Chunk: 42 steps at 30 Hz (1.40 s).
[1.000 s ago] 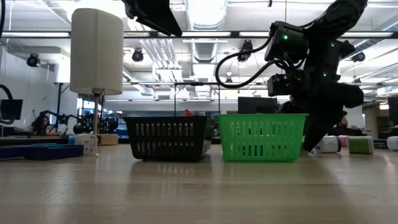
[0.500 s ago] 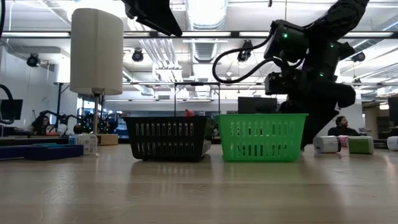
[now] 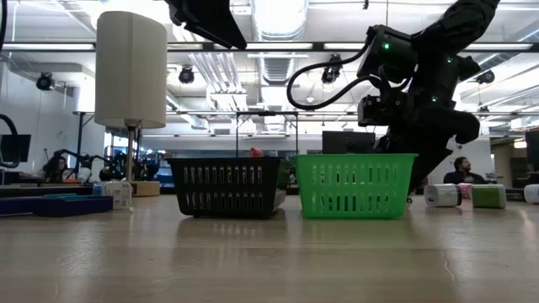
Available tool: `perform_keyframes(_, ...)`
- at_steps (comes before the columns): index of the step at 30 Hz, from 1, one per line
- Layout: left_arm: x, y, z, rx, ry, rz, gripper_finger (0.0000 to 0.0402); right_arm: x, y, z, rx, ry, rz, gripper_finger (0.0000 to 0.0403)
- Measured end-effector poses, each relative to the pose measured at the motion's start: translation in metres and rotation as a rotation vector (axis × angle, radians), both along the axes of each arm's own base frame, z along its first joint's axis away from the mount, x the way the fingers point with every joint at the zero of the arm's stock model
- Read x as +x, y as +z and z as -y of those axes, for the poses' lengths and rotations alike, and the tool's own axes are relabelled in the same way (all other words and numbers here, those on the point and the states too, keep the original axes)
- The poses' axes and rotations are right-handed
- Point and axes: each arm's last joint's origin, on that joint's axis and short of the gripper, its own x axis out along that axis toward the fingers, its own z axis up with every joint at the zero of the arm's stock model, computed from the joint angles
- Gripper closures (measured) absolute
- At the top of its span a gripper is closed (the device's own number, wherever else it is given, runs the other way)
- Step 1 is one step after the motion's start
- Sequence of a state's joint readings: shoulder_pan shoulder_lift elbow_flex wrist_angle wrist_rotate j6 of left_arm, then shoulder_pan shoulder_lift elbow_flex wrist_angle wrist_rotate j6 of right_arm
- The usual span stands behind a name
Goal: Pick & Place Office items
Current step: Put the bottom white charger adapter into the green basket
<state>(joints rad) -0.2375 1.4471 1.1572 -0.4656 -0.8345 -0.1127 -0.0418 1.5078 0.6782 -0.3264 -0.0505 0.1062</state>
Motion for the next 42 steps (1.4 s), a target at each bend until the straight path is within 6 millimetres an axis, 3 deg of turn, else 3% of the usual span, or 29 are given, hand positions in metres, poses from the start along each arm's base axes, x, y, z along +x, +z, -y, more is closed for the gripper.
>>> perform_keyframes(11,0.000,0.000,0.000,0.001,0.000,-0.003,0.0099,0.006,0.009,0.005,-0.168,-0.016,0.003,0.0195)
perform_keyframes(19,-0.002,-0.002,0.000,-0.005,0.010,-0.017,0.0099,-0.005,0.011,0.007,-0.264,-0.051,-0.087,0.0195)
perform_keyframes(24,-0.002,-0.002,0.000,-0.007,0.012,-0.014,0.0099,-0.016,0.026,0.009,-0.322,-0.105,-0.107,0.0195)
perform_keyframes(35,-0.002,-0.002,-0.001,-0.016,0.020,-0.005,0.0099,-0.028,0.076,0.000,-0.258,-0.146,0.206,0.0195)
perform_keyframes(42,-0.002,-0.002,-0.001,-0.016,0.020,-0.005,0.0099,-0.022,0.089,-0.016,-0.133,-0.174,0.378,0.0195)
